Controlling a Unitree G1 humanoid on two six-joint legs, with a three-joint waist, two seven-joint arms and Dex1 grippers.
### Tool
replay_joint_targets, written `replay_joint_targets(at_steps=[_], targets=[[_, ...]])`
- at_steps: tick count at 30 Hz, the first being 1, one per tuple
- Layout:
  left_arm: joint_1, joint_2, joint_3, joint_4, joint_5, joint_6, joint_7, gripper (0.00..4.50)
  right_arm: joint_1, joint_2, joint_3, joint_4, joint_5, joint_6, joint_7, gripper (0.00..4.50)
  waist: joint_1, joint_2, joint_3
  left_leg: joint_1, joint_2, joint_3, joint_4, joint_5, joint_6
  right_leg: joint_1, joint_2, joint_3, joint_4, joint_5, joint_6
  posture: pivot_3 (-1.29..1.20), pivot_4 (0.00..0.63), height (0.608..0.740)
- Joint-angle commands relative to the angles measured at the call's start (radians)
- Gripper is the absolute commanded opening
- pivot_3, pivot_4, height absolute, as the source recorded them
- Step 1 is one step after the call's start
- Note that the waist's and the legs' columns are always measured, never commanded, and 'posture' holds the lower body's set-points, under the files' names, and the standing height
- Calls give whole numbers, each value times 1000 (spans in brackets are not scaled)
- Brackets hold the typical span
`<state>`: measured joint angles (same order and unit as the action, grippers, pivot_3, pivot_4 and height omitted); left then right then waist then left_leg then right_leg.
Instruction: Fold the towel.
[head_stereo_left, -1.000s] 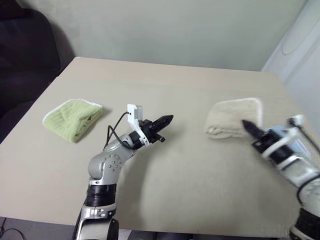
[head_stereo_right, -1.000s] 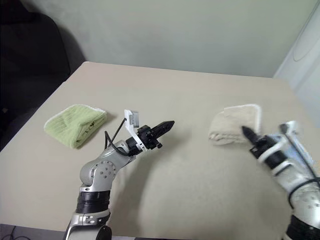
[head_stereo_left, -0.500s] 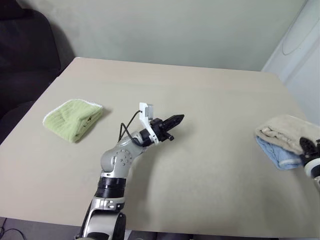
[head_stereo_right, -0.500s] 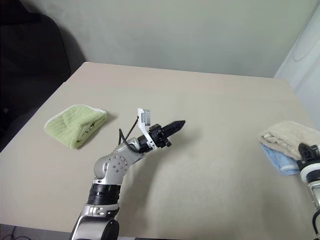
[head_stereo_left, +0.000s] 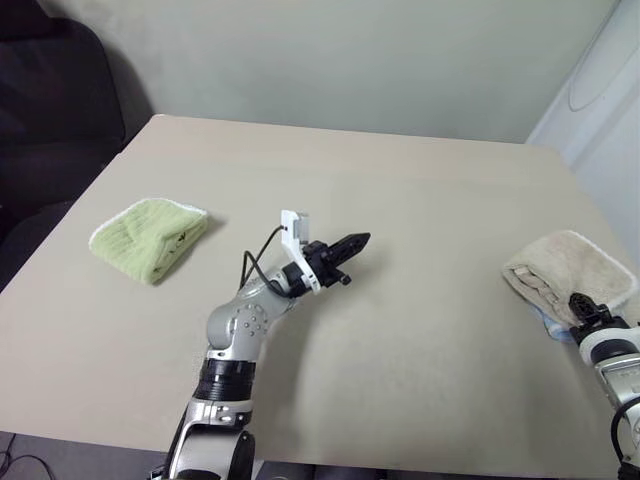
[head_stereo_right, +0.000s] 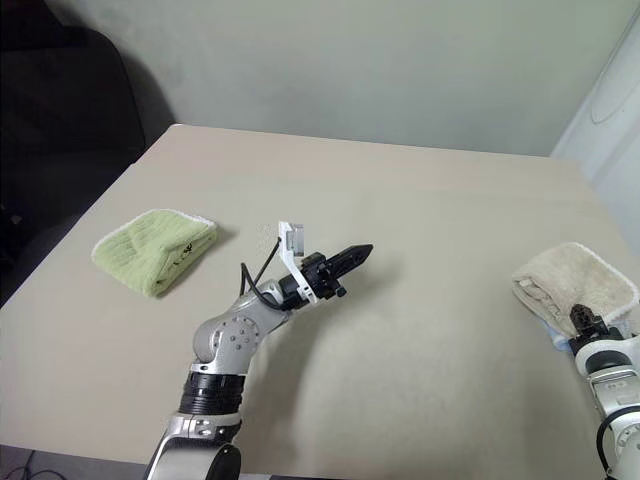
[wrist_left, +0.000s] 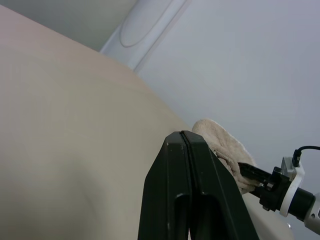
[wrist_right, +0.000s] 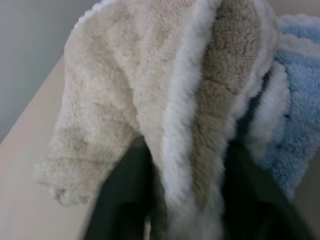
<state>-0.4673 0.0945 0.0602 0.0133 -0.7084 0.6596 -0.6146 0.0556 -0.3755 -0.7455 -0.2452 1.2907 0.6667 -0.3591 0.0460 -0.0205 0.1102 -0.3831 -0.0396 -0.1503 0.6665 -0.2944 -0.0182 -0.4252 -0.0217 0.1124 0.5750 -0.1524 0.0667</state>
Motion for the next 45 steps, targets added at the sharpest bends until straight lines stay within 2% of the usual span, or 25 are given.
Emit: replay_joint_targets(at_steps=[1,4,11,14,18,20,23,26,29,31,33,35,37,41,45], targets=[[8,-11,0,-53,-7,-20,5,0,23,-18,-50,-52,22,-34,18,3467,0,0,0,0,0,0,0,0,0,0,0,0,0,0,0,0,150,740],[17,-11,-2,-62,-13,-13,9,0,55,-25,-62,-90,7,-47,23,4482,2,0,0,0,0,0,0,0,0,0,0,0,0,-1,1,0,150,740],[5,-19,-20,-44,-14,-4,-3,0,102,-9,-95,-165,-21,-120,7,4482,7,0,0,0,0,-1,0,-1,0,1,0,0,0,-1,0,0,150,740],[-1,-21,-22,-36,-12,-5,-6,0,110,-25,-105,-174,-113,-167,-4,4482,10,0,0,0,0,-1,0,-2,0,2,0,0,0,-2,0,0,150,740],[-11,-7,-31,-23,17,-25,-14,0,106,-122,-97,-147,-369,-225,-13,4482,11,1,0,0,0,-1,0,-2,1,2,-2,0,0,1,-4,0,150,740],[-17,8,-41,-6,60,-59,-6,0,101,-183,-46,-155,-469,-229,34,4482,6,1,0,0,0,1,0,-2,2,2,-3,0,0,3,-6,0,150,740],[-20,32,-61,23,144,-134,1,0,96,-275,90,-205,-589,-232,166,4482,-7,1,0,0,1,3,1,-2,2,2,-3,1,0,-2,1,0,150,740],[-12,62,-93,44,236,-216,-3,0,62,-321,229,-275,-603,-212,304,4482,-24,2,1,0,2,4,0,-2,1,2,-1,0,0,-2,1,0,150,740],[7,97,-128,54,319,-298,-13,0,7,-314,349,-319,-556,-163,406,4482,-28,3,0,1,2,5,0,-1,3,2,0,0,0,-2,2,0,150,740],[22,120,-134,59,357,-345,-19,0,-27,-292,426,-325,-547,-138,454,4482,-27,4,0,2,2,5,1,5,12,0,0,1,0,-2,2,0,150,740],[32,138,-113,65,358,-363,-28,0,-50,-251,487,-288,-583,-145,478,4482,-22,3,-1,2,2,4,1,6,13,0,0,0,0,-2,2,0,150,740],[39,152,-90,72,348,-376,-37,0,-66,-208,520,-260,-606,-149,484,4482,-12,3,-1,1,1,2,1,6,14,1,0,0,-1,-1,1,0,150,740],[48,170,-67,76,339,-385,-45,0,-72,-166,549,-219,-637,-164,494,4482,-7,3,-1,1,0,1,1,6,14,1,-1,0,-1,4,-8,0,150,740],[84,237,-25,100,341,-423,-99,0,-76,-96,618,-166,-696,-188,532,4482,-11,3,0,0,0,1,2,2,6,0,-1,0,-1,6,-11,0,150,740],[87,255,-1,118,359,-441,-69,0,-95,-77,634,-113,-745,-216,582,4482,-12,4,0,0,1,1,1,0,0,-2,-1,0,0,7,-11,0,150,740]])
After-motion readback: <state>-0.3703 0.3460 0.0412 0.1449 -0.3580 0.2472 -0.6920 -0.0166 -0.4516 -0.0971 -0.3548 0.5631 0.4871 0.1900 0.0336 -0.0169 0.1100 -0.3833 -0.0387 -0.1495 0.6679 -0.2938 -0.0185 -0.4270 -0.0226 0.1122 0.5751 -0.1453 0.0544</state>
